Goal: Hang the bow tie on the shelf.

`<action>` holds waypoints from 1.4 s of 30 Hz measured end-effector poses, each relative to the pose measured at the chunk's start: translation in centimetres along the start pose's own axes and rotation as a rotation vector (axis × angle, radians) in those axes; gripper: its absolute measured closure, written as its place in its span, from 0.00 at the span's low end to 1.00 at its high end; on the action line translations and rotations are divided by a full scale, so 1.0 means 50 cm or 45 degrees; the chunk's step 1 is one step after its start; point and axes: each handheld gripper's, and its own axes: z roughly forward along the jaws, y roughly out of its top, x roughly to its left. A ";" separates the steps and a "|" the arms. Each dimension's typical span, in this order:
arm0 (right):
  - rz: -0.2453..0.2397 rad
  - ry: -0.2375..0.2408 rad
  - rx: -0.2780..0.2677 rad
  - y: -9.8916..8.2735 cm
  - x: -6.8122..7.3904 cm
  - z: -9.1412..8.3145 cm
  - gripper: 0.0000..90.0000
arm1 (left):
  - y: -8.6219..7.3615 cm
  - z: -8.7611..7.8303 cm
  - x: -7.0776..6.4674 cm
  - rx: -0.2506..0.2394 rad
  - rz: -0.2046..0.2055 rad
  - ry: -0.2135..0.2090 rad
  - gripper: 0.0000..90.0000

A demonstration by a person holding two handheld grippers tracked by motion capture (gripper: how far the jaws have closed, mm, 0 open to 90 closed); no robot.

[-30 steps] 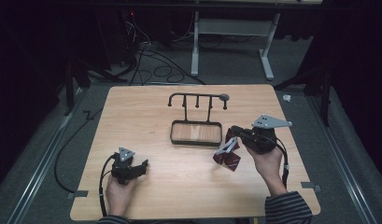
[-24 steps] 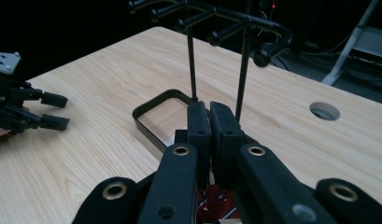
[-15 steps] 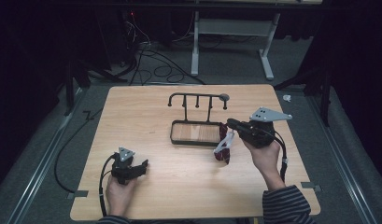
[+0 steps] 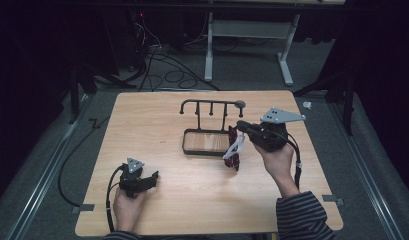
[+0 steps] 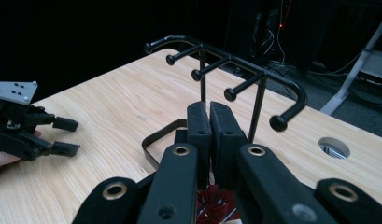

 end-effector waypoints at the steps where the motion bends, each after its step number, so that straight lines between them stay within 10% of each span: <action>1: 0.002 -0.001 0.004 0.003 0.001 0.001 0.99 | 0.000 0.000 0.000 0.000 0.000 0.000 0.33; 42: 0.022 0.010 0.025 0.066 -0.004 0.095 0.99 | 0.000 0.000 0.001 -0.001 -0.001 -0.001 0.33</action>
